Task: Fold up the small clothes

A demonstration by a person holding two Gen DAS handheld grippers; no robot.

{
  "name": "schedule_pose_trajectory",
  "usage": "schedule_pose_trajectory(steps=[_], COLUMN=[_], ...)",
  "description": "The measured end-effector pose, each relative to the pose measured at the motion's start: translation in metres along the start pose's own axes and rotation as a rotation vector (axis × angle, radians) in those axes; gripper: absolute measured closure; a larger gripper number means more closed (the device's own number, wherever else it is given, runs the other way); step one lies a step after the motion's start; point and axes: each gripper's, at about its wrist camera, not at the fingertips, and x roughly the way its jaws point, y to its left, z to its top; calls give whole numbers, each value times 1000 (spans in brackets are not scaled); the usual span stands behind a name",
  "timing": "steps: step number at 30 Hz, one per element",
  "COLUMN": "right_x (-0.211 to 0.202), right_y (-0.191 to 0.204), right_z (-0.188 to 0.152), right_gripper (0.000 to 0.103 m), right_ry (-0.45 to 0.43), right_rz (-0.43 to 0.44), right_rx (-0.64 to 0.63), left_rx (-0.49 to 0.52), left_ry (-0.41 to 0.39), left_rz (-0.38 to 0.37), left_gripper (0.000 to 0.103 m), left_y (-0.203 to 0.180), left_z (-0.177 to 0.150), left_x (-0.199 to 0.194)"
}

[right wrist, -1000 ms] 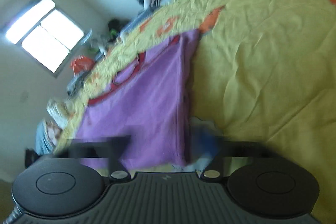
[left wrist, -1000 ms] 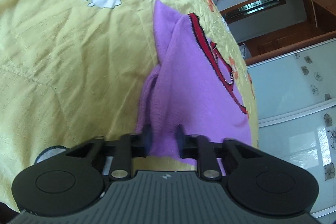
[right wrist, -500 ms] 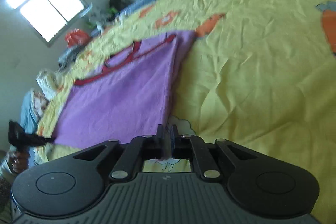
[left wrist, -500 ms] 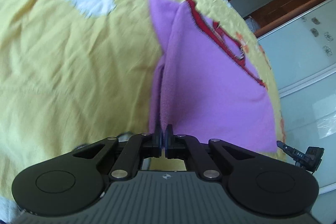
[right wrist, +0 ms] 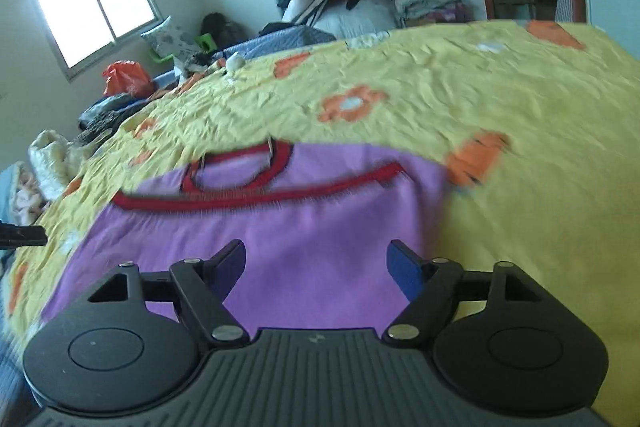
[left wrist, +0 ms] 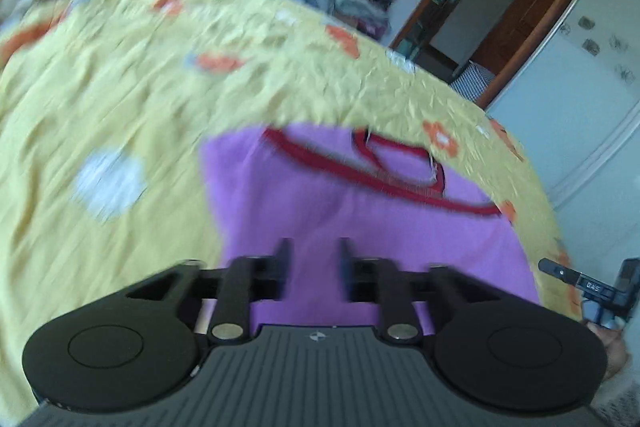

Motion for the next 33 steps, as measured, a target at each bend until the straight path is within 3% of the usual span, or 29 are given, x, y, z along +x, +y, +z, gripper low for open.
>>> schedule_pose_trajectory(steps=[3,5,6,9,14,16,17,19,21,23,25,27,28,29,32,33], right_x=[42,60,66,73,53,39,26,5,-2,2,14,8,2,-4,-18,-19], right_y=[26,34,35,20,-10,-1,8,24,36,48,56,56,44,42,36,40], right_z=[8,7,4,-12,-10,-9,-11,-22,-39,-55,-71,-87,-84,-85,-83,-83], right_gripper=[26,26,26,25,24,23,23,22,22,22,22,15,15,15,14,13], right_ry=[28,54,75,79,94,89,62,51,69,95,128,98,124,143,223,232], right_rz=[-81,-94,-123,-194,-197,-232,-232,-138,-64,-33,-49,-85,-65,-77,-72,-87], right_rx=[-90,-126,-153,-239,-218,-221,-244,-240,-229,-257,-329,-450,-380,-405,-367,-385], left_rx=[107,106,110,158,83,121,86,15,-16,7,70,164,204,206,86,55], left_ry=[-35,-4,26,-34,-41,-44,-45,-34,-59,-50,-18,-46,-54,-48,-1,-7], left_rz=[159,210,275,362,341,374,369,362,306,272,289,325,349,373,419,405], left_gripper=[65,64,66,64,63,62,62,64,65,62,61,56,55,55,31,35], left_y=[-35,-38,-34,-18,2,-5,-3,2,2,-6,-15,-18,-19,-17,5,9], left_z=[7,7,7,0,-2,-3,-3,-2,-9,-22,-36,-50,-54,-53,-43,-43], left_x=[58,96,114,123,111,111,106,94,73,61,64,70,70,70,62,52])
